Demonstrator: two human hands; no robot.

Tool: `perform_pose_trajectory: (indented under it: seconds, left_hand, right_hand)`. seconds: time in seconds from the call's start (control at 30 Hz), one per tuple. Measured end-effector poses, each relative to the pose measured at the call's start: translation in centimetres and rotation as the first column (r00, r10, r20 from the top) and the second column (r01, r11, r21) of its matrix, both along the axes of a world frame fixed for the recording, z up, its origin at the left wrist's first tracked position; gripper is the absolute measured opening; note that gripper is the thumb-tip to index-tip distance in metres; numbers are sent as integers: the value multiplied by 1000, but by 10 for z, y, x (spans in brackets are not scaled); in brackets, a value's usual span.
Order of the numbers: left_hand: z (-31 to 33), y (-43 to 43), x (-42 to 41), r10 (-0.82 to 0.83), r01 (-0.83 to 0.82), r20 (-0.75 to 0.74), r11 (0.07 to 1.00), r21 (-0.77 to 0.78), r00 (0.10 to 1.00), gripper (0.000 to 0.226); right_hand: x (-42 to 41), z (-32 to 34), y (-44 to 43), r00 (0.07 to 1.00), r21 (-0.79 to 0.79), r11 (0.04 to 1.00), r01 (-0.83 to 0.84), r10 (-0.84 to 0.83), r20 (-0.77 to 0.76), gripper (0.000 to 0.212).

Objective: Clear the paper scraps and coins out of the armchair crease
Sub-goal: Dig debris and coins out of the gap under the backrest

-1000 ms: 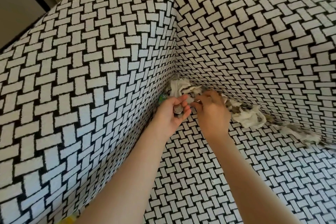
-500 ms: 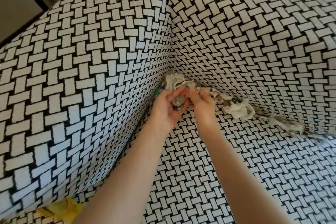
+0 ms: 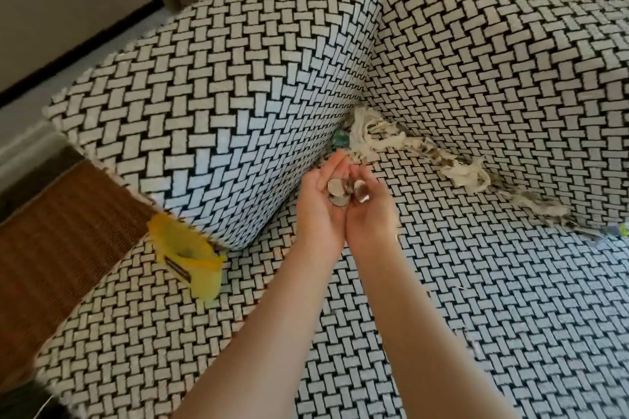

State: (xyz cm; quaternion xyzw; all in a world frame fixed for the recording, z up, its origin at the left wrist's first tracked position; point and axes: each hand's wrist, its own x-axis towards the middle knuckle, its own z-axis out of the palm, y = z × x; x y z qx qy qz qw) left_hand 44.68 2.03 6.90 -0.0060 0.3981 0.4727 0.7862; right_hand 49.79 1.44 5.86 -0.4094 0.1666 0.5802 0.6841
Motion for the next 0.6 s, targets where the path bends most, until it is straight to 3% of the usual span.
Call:
perform_pose_trajectory:
  seconds: [0.17,0.23,0.4,0.5,0.6]
  left_hand:
    - [14,-28,-26,73,-70,-72,997,36,995,22]
    - [14,-37,-34,72,-59,-164,995,79,984,22]
    - [24,-71,-63,75,26,-461,977,209,884,51]
    - [32,-83,-77,160,-1,-518,956,293,840,48]
    - [40,-81,-92,271,-45,-581,927,373,767,39]
  right_hand:
    - [-34,-1,-25,994,51,993,-103,104,-18,24]
    - [-44,1,-33,990,66,987,-144,144,5,24]
    - [-79,7,-62,944,110,942,-318,326,-59,32]
    - [-95,19,-71,924,127,932,-340,356,-140,25]
    - [-109,34,-73,909,78,917,-392,399,-119,25]
